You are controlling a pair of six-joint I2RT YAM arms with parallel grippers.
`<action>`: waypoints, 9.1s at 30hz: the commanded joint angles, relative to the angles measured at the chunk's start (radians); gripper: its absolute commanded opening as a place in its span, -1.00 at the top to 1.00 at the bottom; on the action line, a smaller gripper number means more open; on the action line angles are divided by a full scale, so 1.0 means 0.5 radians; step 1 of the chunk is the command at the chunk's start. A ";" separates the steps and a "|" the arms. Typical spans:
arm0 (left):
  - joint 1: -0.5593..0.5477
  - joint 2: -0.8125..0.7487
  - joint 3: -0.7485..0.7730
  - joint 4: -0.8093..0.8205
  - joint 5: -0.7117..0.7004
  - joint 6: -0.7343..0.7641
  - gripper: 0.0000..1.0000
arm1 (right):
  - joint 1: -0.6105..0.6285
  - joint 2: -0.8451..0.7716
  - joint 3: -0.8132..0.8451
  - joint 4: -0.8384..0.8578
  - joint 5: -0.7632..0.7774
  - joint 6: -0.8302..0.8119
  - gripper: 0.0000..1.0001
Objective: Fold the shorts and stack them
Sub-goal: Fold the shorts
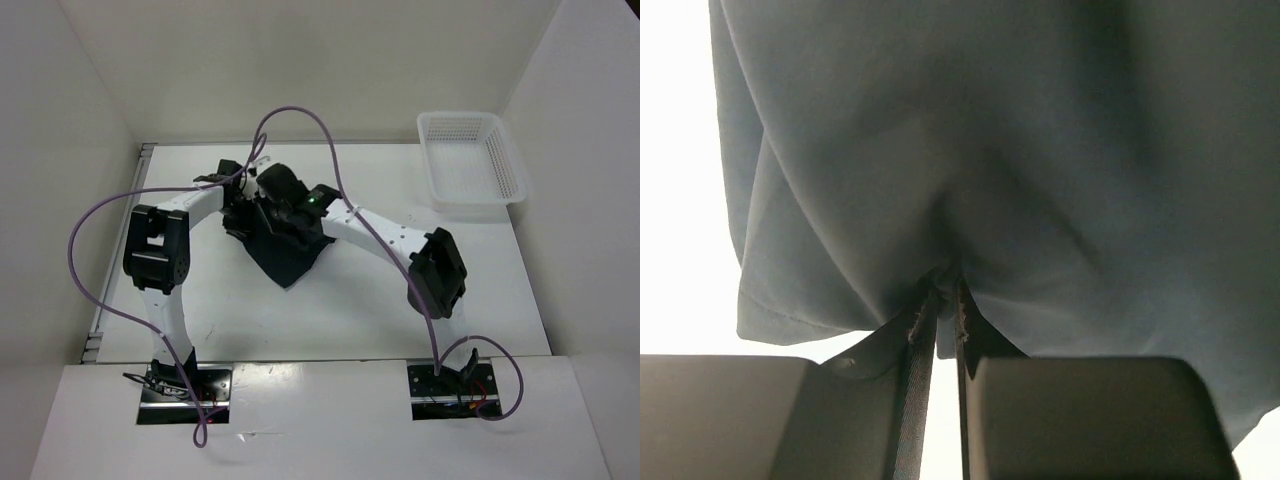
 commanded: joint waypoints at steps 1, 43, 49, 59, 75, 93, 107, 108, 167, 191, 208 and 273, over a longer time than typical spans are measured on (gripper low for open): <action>0.006 0.147 -0.011 0.155 0.026 0.013 0.64 | 0.065 0.099 0.129 0.157 -0.104 -0.049 1.00; 0.215 -0.182 0.483 -0.689 0.507 0.013 -0.71 | 0.166 -0.076 -0.420 0.338 -0.445 -1.466 -0.23; 0.197 -0.111 0.406 -0.683 0.618 0.013 -0.83 | 0.190 -0.008 -0.420 0.399 -0.463 -1.650 -0.23; 0.157 0.061 0.363 -0.646 0.467 0.013 -0.31 | 0.255 0.096 -0.506 0.424 -0.482 -1.844 -0.25; 0.138 0.141 0.302 -0.591 0.378 0.013 0.64 | 0.273 0.268 -0.420 0.718 -0.166 -1.822 0.09; 0.178 0.199 0.670 -0.517 0.182 0.013 1.00 | 0.372 -0.090 -0.684 0.436 -0.402 -1.819 1.00; 0.178 0.386 0.875 -0.517 0.283 0.013 0.79 | 0.372 -0.060 -0.687 0.280 -0.730 -1.773 0.68; 0.178 0.386 0.894 -0.499 0.283 0.013 0.79 | 0.372 -0.060 -0.669 0.280 -0.730 -1.773 0.38; 0.019 0.205 0.627 -0.612 0.234 0.013 -0.46 | -0.926 -0.440 -1.501 0.712 -1.660 0.009 -0.07; 0.056 0.187 0.664 -0.612 0.127 0.013 -0.78 | -1.015 0.173 -0.939 0.847 -1.405 0.178 0.14; 0.120 0.039 0.624 -0.649 0.311 0.013 -1.00 | -0.972 -0.630 -1.841 0.531 -1.660 -0.187 0.50; -0.144 0.573 0.995 -0.889 -0.054 0.013 -0.15 | -1.135 0.278 -0.417 0.807 -0.859 -0.138 0.99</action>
